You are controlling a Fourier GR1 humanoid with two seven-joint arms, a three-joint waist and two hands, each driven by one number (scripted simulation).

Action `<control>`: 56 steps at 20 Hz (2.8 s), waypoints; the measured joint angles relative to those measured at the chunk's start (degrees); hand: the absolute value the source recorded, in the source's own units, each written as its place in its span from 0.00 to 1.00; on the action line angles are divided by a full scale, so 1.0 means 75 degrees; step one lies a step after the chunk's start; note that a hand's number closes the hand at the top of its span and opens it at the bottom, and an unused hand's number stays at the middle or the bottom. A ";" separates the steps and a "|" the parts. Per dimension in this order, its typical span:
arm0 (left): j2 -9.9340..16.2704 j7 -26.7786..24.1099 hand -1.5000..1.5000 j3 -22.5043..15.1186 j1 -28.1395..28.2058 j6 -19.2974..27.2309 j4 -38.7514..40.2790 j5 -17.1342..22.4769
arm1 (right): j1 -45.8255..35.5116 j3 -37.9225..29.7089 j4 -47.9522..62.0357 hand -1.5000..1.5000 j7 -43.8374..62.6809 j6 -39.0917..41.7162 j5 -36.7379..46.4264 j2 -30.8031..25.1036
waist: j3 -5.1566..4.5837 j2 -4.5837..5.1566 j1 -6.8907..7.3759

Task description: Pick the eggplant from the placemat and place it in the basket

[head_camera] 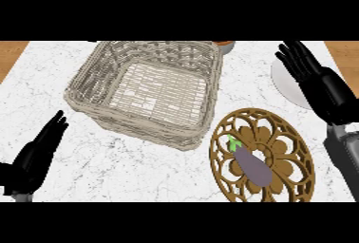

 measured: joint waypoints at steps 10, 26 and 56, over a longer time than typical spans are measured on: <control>0.0779 0.1094 0.50 -0.0420 0.0114 0.0860 0.0617 -0.1437 | -0.0426 0.1940 -0.2540 0.00 -0.0216 0.0655 0.0568 0.0993 | 0.0210 -0.0271 -0.0352; 0.0849 0.1916 0.50 -0.0503 0.0501 0.1706 0.0957 -0.1985 | 0.0214 0.2324 -0.5845 0.00 0.2268 0.0539 0.6107 -0.2604 | 0.0139 -0.0490 -0.1458; 0.0136 0.2708 0.50 -0.0930 -0.0738 0.1483 0.0803 -0.2986 | 0.1277 0.3987 -0.6892 0.00 0.5832 0.1624 0.6164 -0.2962 | 0.0208 -0.0103 -0.0228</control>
